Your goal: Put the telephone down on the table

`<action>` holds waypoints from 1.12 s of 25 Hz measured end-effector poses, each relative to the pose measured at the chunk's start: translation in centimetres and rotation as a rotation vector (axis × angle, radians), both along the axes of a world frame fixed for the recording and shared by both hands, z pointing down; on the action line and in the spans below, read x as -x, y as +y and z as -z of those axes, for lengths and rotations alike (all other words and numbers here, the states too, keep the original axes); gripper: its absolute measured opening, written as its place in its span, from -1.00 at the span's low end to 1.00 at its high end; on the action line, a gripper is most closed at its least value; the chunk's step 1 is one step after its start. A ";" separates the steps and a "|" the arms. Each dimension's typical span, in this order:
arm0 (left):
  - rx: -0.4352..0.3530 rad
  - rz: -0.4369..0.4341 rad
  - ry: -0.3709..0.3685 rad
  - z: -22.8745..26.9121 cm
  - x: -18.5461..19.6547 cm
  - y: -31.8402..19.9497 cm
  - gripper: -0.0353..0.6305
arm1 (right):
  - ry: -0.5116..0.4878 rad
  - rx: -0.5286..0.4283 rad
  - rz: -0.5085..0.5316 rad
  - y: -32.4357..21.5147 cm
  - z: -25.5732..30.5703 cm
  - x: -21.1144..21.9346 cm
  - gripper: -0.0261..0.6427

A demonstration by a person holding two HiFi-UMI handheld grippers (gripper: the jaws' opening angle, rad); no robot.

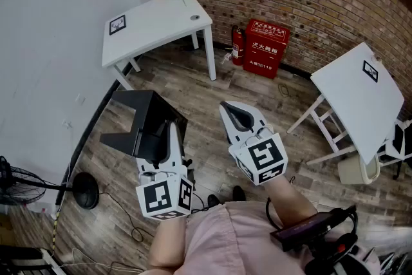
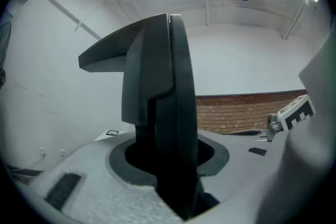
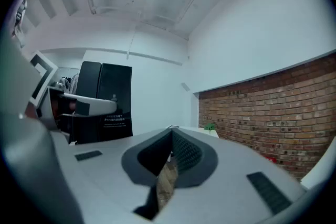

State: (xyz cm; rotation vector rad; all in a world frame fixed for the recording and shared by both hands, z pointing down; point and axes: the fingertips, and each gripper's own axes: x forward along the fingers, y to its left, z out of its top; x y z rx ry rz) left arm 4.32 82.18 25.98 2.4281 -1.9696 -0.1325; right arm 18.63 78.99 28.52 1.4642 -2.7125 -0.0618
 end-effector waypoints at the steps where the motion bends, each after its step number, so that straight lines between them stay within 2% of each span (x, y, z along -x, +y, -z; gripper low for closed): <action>1: 0.001 0.000 -0.001 0.0 -0.1 -0.1 -0.39 | 0.001 0.000 0.001 -0.1 0.0 0.0 -0.94; 10: 0.015 0.002 -0.009 -0.5 -1.2 -0.6 -0.39 | -0.002 0.007 0.009 -0.5 -0.5 -0.9 -0.94; 17: 0.040 -0.023 -0.020 -1.2 -3.0 -0.9 -0.39 | -0.044 0.017 0.049 -0.8 -0.4 -2.1 -0.92; 21: 0.075 -0.105 -0.010 -2.1 -4.8 -1.5 -0.39 | -0.074 0.028 0.102 -1.4 -0.5 -2.9 -0.77; 28: 0.118 -0.330 0.012 -2.6 -7.2 -2.3 -0.39 | -0.111 0.019 0.270 -2.0 0.9 -3.1 -0.48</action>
